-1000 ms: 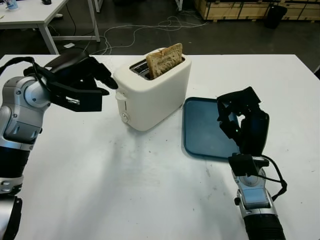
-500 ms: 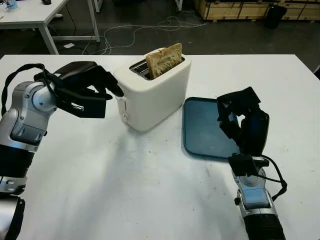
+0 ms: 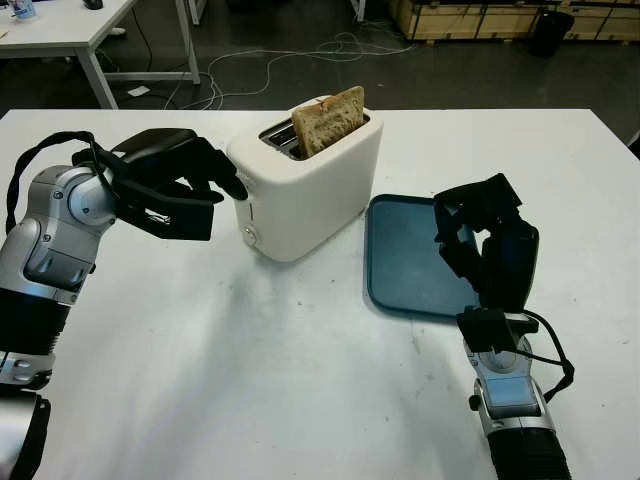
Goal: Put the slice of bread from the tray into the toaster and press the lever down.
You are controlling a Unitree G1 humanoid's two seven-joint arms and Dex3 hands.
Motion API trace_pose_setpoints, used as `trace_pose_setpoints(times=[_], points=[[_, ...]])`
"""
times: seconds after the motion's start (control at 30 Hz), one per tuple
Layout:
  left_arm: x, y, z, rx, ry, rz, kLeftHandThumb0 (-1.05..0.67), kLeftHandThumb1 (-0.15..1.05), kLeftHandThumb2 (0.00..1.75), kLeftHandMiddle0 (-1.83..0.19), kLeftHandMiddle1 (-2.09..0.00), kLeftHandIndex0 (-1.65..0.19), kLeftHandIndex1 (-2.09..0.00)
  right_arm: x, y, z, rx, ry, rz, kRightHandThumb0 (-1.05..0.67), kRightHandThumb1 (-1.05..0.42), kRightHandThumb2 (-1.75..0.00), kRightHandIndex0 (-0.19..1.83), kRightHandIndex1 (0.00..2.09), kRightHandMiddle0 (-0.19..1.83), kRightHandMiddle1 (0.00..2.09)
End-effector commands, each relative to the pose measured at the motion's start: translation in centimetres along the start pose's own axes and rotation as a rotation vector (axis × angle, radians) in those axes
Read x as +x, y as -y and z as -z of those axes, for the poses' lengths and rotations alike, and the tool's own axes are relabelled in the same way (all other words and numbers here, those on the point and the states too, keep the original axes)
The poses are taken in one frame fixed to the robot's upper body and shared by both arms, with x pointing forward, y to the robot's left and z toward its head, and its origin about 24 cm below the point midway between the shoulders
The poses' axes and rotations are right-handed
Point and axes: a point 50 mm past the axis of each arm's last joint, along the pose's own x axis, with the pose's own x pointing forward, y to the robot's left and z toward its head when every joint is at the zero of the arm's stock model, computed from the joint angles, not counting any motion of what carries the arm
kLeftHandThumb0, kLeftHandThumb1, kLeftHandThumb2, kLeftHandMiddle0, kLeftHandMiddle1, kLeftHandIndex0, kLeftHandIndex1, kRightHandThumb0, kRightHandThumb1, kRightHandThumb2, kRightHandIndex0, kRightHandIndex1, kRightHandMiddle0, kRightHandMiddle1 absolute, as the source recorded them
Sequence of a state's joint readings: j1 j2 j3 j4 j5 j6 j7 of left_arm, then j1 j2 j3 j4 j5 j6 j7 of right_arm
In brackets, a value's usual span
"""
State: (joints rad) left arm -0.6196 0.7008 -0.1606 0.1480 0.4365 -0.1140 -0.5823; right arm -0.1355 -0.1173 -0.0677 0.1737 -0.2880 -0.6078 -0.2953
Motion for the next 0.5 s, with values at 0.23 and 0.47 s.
trace_pose_setpoints(times=[0.23,0.47], points=[[0.2,-0.17,0.11,0.039,-0.019,0.001,-0.17,0.84,0.57,-0.58,-0.51,-0.91,-0.03,-0.01,0.1,0.01,0.003,0.023,-0.001,-0.44,-0.92,-0.37,0.89,1.75,0.58,1.72],[0.32,-0.06,0.15,0.054,-0.035,0.006,-0.15,0.9,0.47,-0.56,-0.41,-0.84,-0.03,-0.07,0.08,-0.04,0.011,0.026,-0.011,-0.44,-0.92,-0.37,0.89,1.75,0.57,1.74]])
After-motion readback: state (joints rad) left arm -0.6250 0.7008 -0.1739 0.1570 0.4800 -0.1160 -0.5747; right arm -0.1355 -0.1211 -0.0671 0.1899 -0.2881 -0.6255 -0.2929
